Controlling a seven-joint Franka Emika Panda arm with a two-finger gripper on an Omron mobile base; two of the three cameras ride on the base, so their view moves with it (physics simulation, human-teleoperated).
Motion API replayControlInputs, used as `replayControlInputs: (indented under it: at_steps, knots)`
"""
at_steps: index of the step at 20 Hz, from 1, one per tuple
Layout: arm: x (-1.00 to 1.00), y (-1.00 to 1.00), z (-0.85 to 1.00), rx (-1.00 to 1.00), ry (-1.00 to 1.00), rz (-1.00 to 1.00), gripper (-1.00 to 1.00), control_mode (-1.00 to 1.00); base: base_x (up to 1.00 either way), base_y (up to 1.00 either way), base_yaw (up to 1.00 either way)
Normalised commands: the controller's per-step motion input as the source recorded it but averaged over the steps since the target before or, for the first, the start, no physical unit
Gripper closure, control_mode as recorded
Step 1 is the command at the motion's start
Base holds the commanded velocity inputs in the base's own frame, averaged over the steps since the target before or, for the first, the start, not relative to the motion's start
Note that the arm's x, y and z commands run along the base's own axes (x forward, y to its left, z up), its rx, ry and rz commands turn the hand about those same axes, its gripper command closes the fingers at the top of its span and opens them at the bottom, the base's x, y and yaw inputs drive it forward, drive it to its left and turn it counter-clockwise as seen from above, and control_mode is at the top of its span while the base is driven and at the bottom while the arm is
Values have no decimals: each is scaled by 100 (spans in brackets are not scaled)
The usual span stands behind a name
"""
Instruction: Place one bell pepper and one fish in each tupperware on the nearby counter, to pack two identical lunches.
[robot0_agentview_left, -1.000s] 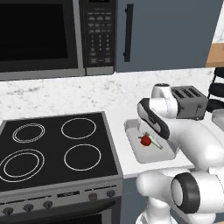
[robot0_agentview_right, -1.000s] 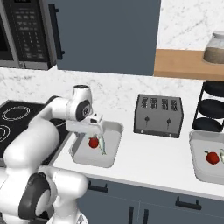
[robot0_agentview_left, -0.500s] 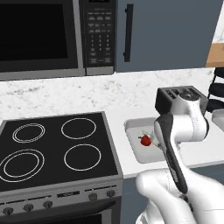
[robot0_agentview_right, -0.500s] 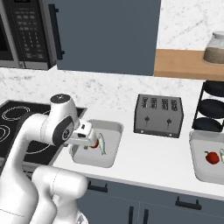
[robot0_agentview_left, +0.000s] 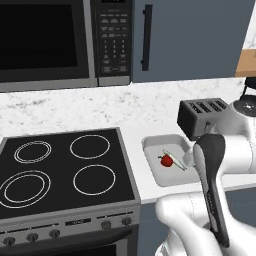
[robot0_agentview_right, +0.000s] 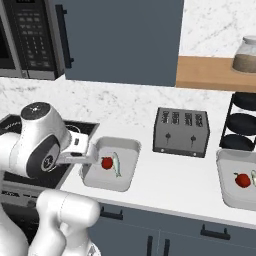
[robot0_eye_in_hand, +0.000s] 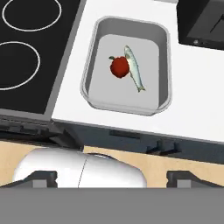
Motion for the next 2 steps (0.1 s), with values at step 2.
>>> replayControlInputs:
  at_steps: [2]
  knots:
    - [0,-1,0,0,0,0,-100,-100,0,0,0]
